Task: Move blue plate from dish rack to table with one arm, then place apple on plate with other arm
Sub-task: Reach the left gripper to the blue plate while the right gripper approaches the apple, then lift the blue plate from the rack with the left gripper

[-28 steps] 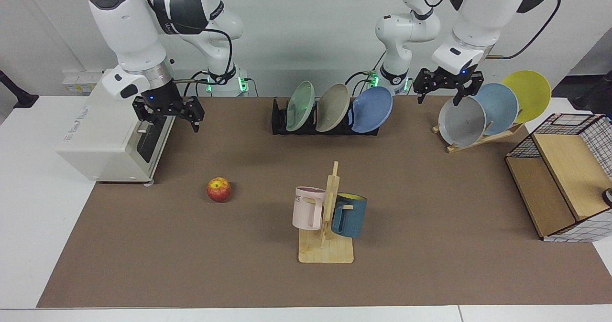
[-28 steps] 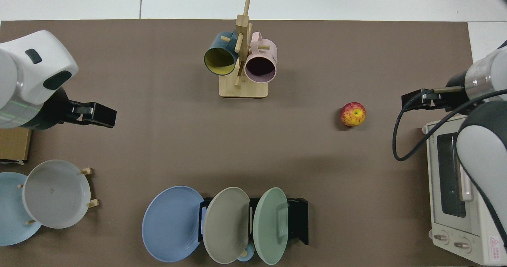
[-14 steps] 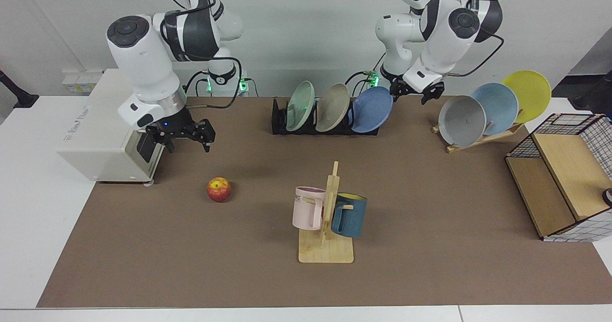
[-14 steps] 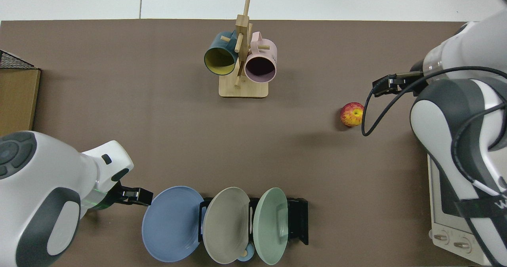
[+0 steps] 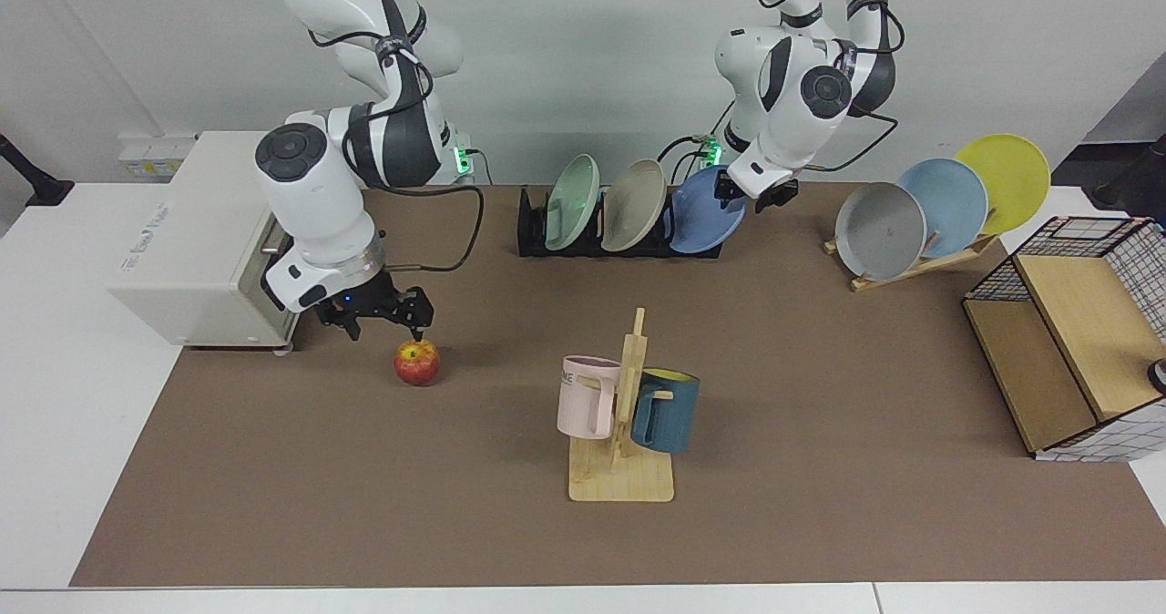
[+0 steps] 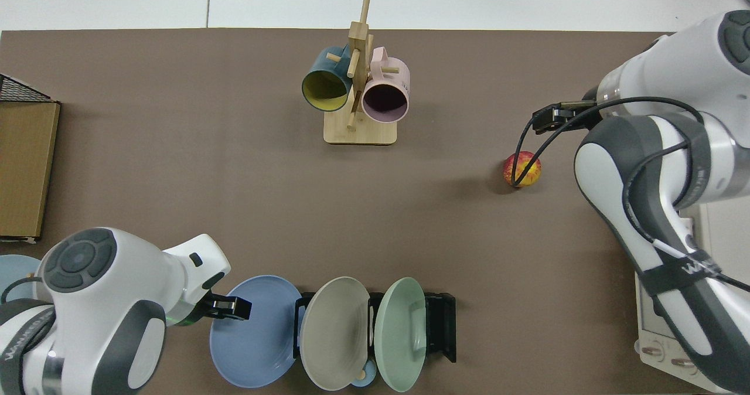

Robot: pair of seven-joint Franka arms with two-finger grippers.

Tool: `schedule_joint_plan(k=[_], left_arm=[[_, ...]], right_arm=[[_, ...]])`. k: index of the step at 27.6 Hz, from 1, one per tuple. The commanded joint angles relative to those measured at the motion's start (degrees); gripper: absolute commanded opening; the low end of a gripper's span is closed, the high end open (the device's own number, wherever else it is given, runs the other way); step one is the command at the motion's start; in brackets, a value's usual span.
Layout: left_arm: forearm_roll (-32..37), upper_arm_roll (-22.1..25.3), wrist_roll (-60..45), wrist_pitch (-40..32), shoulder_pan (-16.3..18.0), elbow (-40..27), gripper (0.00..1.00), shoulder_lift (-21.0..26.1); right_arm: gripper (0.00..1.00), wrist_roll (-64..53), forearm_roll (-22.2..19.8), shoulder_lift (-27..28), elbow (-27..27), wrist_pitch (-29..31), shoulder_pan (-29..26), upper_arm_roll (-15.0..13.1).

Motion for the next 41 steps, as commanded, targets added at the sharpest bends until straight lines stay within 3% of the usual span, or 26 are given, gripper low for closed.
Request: schedule_joint_plan(k=[1, 15, 21, 22, 24, 29, 35, 41], left_arm=[[-0.91, 0.20, 0.82, 0.27, 0.10, -1.61, 0.00, -2.08], [3.13, 0.20, 0.37, -7.73, 0.71, 11.22, 0.00, -1.21], [2.79, 2.74, 2.74, 1.21, 0.80, 14.91, 0.00, 3.45], [2.35, 2.84, 3.62, 2.89, 0.80, 15.09, 0.00, 4.24], [0.07, 3.01, 4.85, 5.44, 0.80, 15.53, 0.00, 5.91], [-10.19, 4.33, 9.07, 13.87, 0.80, 15.80, 0.00, 11.70], [-23.48, 3.28, 11.88, 20.65, 0.71, 15.80, 0.00, 20.58], [-29.29, 3.01, 17.07, 22.50, 0.71, 15.45, 0.00, 23.14]], right_arm=[[1.00, 0.97, -0.48, 1.11, -4.14, 4.58, -0.39, 0.22], [1.00, 1.42, -2.15, 6.92, -9.50, 13.90, -0.03, 0.31], [0.99, 1.50, -2.15, 6.92, -12.75, 16.97, -0.03, 0.31], [0.87, 1.50, -2.15, 6.92, -13.10, 17.33, -0.03, 0.31], [0.00, 1.42, -2.24, 6.83, -13.37, 17.24, -0.03, 0.31], [0.00, 1.77, -2.24, 6.65, -11.97, 15.67, -0.03, 0.57], [0.00, 1.42, -2.24, 6.04, -7.49, 9.34, -0.03, 1.18], [0.00, 1.33, -2.42, 4.20, -4.41, 5.03, -0.21, 1.36]])
